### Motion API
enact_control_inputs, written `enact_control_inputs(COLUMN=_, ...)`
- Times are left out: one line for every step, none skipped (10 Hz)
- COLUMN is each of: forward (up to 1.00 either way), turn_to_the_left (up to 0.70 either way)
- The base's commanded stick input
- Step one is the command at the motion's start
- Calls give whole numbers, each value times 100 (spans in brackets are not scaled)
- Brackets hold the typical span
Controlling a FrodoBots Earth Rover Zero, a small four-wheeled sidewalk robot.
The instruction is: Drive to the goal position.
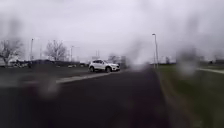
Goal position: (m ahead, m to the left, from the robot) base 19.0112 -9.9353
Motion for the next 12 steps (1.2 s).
enact_control_inputs(forward=100, turn_to_the_left=-40)
enact_control_inputs(forward=100, turn_to_the_left=-40)
enact_control_inputs(forward=100, turn_to_the_left=-40)
enact_control_inputs(forward=100, turn_to_the_left=-23)
enact_control_inputs(forward=100, turn_to_the_left=-4)
enact_control_inputs(forward=100, turn_to_the_left=0)
enact_control_inputs(forward=100, turn_to_the_left=0)
enact_control_inputs(forward=100, turn_to_the_left=0)
enact_control_inputs(forward=100, turn_to_the_left=0)
enact_control_inputs(forward=100, turn_to_the_left=0)
enact_control_inputs(forward=100, turn_to_the_left=0)
enact_control_inputs(forward=100, turn_to_the_left=0)
